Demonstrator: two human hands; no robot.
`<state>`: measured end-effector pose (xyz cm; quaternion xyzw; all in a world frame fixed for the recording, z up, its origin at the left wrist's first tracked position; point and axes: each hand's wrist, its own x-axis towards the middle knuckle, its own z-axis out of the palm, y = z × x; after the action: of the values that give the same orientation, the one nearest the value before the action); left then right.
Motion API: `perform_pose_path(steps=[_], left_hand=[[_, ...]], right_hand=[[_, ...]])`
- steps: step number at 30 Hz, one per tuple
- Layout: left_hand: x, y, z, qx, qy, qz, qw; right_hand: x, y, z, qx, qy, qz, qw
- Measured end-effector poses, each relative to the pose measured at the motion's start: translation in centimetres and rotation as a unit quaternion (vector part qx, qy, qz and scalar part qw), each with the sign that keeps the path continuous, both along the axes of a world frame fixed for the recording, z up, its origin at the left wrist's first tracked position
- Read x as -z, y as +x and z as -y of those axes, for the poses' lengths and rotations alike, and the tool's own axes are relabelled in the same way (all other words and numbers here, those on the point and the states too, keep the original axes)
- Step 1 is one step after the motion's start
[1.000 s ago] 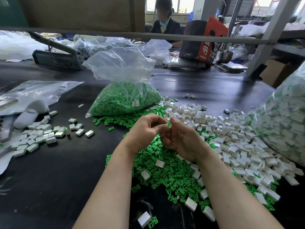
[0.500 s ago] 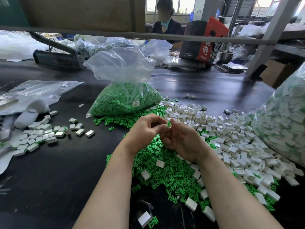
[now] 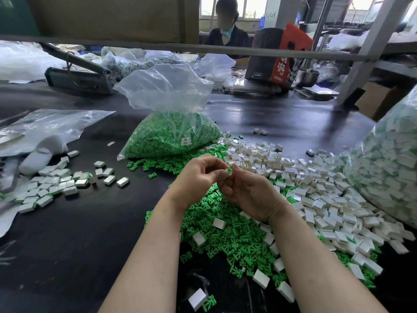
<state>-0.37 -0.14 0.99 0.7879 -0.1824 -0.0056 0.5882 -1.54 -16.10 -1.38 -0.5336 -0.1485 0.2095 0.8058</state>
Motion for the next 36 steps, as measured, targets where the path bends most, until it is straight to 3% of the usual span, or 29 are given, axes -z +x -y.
perform_pose_path(steps=[14,28,32,36], left_hand=[[0.1,-0.1,0.1,-0.003,-0.006,-0.002,1.000],[-0.1,0.0,-0.3,-0.001,-0.020,-0.005,1.000],[-0.1,0.1,-0.6,-0.015,0.008,0.020,1.000],[-0.1,0.0,-1.2,0.015,-0.011,-0.015,1.000]], right_hand=[[0.1,0.3,-0.2,-0.010,-0.036,-0.004,0.999],[-0.1,0.4,0.1,-0.006,-0.011,-0.002,1.000],[-0.3,0.6,0.4,-0.004,-0.054,-0.021,0.998],[-1.0,0.4,0.9,-0.019,-0.101,-0.022,0.994]])
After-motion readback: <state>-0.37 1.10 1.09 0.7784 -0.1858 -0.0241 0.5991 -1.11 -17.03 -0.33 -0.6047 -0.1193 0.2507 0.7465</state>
